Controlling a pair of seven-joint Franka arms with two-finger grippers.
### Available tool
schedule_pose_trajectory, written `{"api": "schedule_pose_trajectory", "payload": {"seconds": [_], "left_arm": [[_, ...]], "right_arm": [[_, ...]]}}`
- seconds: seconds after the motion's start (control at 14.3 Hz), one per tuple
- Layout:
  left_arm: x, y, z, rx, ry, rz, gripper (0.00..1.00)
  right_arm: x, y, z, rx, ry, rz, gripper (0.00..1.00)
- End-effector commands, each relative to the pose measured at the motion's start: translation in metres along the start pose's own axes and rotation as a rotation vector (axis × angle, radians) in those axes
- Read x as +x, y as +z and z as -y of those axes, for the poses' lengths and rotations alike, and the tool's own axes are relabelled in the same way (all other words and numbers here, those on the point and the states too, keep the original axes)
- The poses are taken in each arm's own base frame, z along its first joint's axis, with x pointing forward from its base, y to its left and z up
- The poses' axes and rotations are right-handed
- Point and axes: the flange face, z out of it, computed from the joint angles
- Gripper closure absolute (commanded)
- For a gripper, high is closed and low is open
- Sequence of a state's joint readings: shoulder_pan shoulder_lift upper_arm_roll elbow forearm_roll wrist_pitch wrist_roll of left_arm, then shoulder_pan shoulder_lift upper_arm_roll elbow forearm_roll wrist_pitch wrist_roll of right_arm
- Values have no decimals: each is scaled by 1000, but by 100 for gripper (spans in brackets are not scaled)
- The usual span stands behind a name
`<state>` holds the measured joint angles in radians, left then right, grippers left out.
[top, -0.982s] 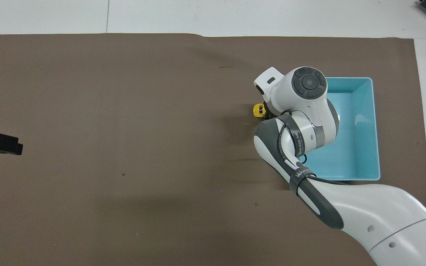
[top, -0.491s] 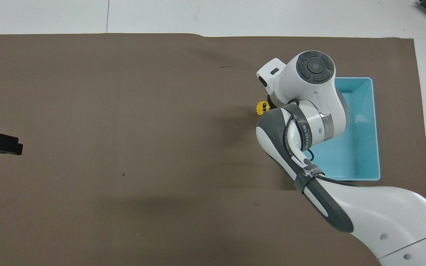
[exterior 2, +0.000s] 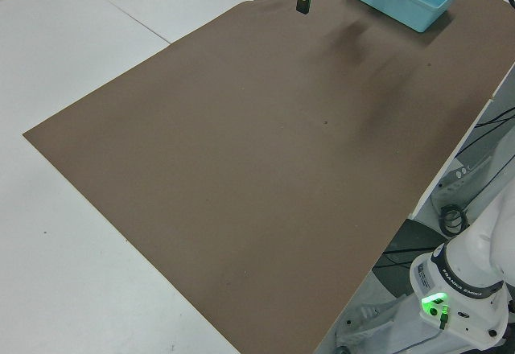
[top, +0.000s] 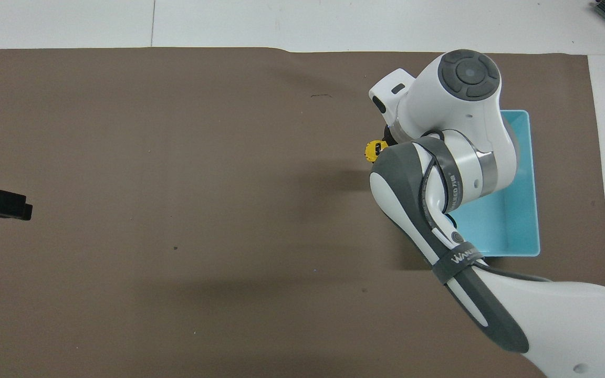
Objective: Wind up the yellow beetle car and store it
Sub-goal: 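Lower the held car into the blue box with the right gripper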
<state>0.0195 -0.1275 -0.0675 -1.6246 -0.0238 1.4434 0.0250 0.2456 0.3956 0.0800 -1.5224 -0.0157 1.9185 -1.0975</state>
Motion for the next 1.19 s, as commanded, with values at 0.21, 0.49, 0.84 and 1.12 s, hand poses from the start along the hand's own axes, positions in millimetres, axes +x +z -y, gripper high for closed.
{"api": "schedule_pose_trajectory", "payload": {"seconds": [0.21, 0.49, 0.84, 1.12], "left_arm": [[-5, -3, 1, -9, 6, -14, 0], [-5, -3, 1, -9, 6, -14, 0], [-5, -3, 1, -9, 6, -14, 0], [-5, -3, 1, -9, 6, -14, 0]], "right_arm": [[-50, -20, -2, 27, 7, 9, 70], [-98, -6, 1, 64, -48, 25, 70], [-118, 7, 18, 91, -38, 55, 70], [-146, 31, 42, 47, -40, 87, 70]]}}
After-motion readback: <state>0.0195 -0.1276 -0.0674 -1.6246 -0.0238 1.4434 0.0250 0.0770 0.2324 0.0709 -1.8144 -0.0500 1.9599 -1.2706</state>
